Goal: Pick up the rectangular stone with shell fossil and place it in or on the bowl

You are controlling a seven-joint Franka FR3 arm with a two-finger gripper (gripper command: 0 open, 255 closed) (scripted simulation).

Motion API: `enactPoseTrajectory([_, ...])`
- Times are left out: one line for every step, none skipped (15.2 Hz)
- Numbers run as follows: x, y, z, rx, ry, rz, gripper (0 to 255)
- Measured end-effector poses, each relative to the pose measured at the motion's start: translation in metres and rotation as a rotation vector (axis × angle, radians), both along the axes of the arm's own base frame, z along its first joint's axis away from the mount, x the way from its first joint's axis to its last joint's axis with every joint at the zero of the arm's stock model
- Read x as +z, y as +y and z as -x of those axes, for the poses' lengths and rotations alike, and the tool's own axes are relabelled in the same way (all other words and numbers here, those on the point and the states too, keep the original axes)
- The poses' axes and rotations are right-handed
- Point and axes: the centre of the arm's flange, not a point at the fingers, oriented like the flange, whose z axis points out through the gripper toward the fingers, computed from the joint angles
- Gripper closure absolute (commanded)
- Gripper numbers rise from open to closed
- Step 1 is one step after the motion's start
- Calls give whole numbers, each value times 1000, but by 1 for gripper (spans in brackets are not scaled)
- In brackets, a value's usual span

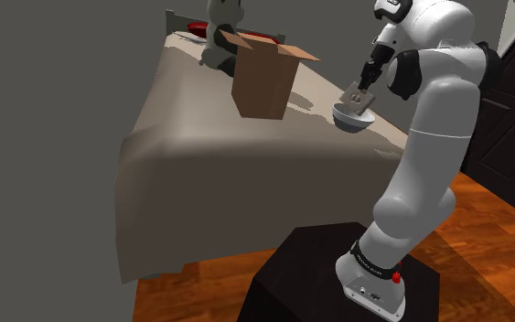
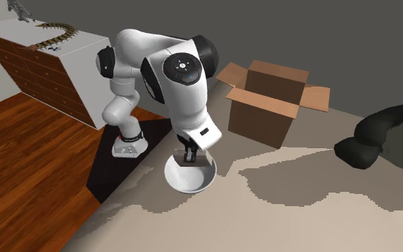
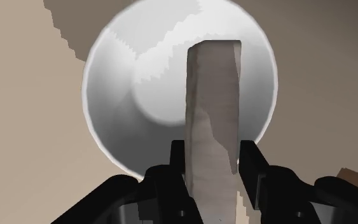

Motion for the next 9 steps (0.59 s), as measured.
enactPoseTrajectory([-5, 0, 0, 0, 0, 0, 255])
enactPoseTrajectory([-10, 1, 0, -1, 0, 0, 255])
enactPoseTrajectory([-15, 0, 0, 0, 0, 0, 255])
enactPoseTrajectory([-21, 0, 0, 0, 0, 0, 255])
enactPoseTrajectory([-26, 0, 0, 0, 0, 0, 255])
enactPoseTrajectory([-33, 1, 1, 0, 0, 0, 255])
enactPoseTrajectory([-36, 0, 1, 0, 0, 0, 255])
enactPoseTrajectory([-37, 0, 1, -1, 0, 0, 255])
enactPoseTrajectory([-38, 0, 1, -1, 0, 1, 255])
